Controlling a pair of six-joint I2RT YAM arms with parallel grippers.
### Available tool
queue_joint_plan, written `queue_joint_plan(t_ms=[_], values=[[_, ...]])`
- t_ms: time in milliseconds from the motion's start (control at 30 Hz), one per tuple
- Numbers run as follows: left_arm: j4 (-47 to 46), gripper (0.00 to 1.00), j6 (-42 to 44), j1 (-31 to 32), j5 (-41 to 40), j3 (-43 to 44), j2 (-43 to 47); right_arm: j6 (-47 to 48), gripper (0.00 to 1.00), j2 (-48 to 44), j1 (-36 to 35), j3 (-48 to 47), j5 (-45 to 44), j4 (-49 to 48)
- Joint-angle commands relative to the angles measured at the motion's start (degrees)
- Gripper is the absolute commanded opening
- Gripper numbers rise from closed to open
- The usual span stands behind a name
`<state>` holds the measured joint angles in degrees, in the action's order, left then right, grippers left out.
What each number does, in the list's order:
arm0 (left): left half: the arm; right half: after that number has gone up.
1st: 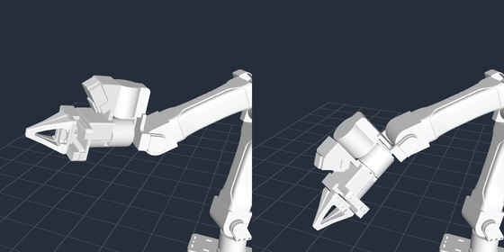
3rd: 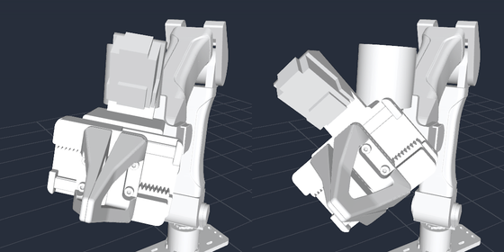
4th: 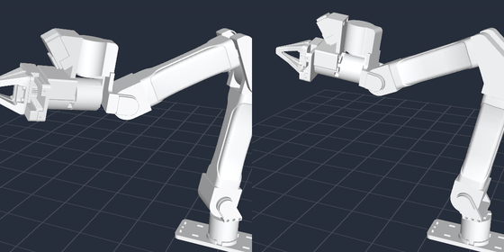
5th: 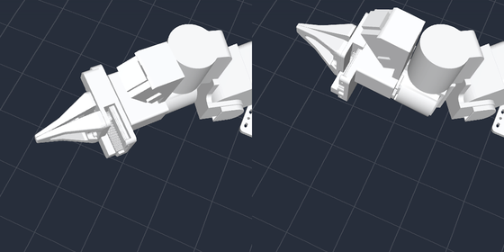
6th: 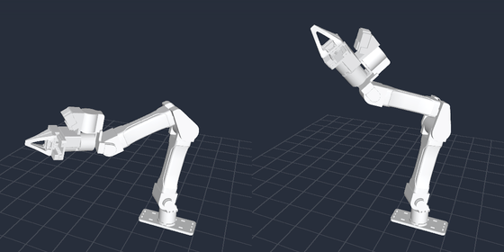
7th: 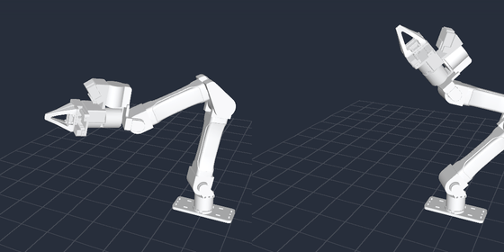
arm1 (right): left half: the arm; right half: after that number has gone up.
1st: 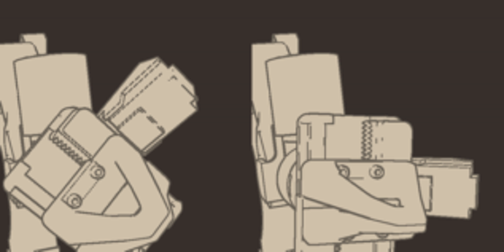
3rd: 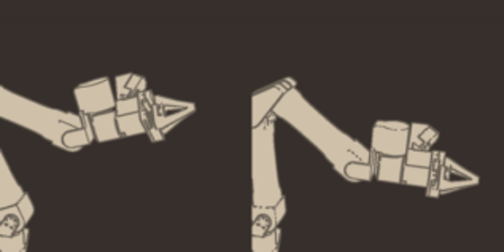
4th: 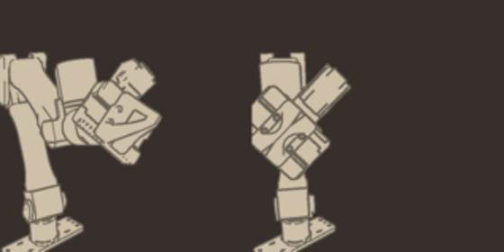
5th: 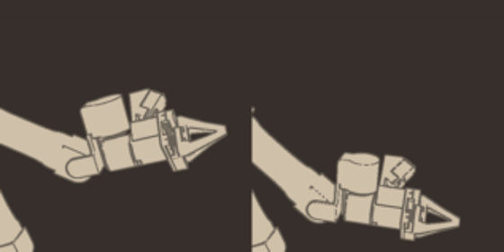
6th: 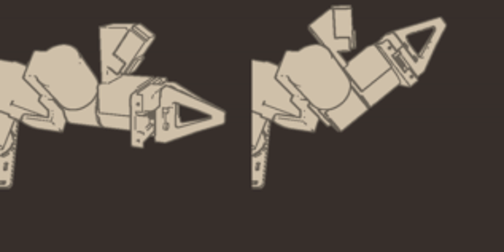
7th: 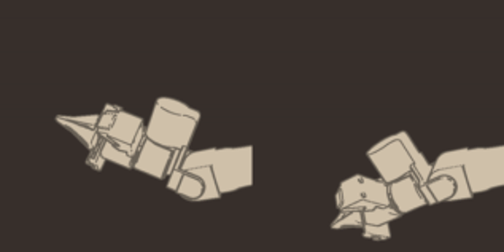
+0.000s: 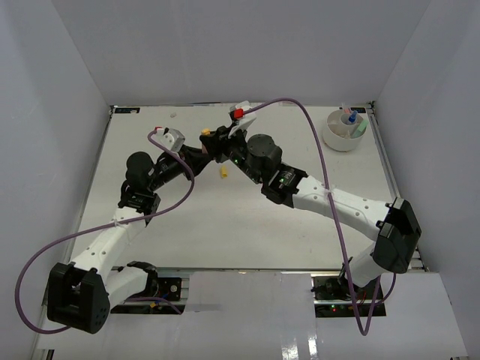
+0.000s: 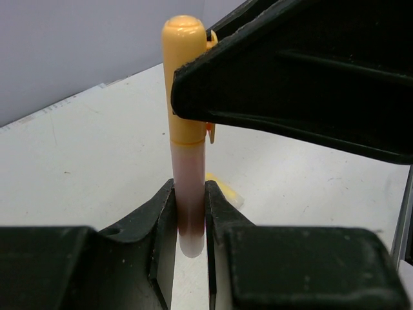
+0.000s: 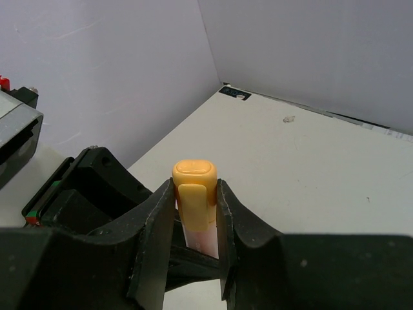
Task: Sort the stationery into containers
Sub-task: Close the pen cap on the pen.
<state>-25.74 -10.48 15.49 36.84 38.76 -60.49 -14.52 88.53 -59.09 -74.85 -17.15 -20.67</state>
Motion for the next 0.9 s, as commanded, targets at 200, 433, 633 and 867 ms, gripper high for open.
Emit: queue_joint_plan(t_ms=[200, 433, 633, 867], values=[[-16.19, 0.00, 4.06, 1.04, -6.87, 9.66, 2.57, -3.49, 0.08, 6.03, -2.78, 0.94, 14.41, 23.89], [-16.36, 0.00, 5.12, 1.04, -7.48, 13.53, 1.16, -2.79, 0.08, 7.44, -2.87, 0.32, 16.53, 29.79], [-16.10, 0.00, 5.21, 1.04, -7.57, 16.69, 0.28, -4.02, 0.08, 7.97, -2.96, 3.83, 18.20, 30.95], [-15.92, 0.00, 5.38, 1.04, -7.66, 18.10, 0.72, -5.25, 0.08, 9.11, -2.79, 7.43, 17.68, 31.92]])
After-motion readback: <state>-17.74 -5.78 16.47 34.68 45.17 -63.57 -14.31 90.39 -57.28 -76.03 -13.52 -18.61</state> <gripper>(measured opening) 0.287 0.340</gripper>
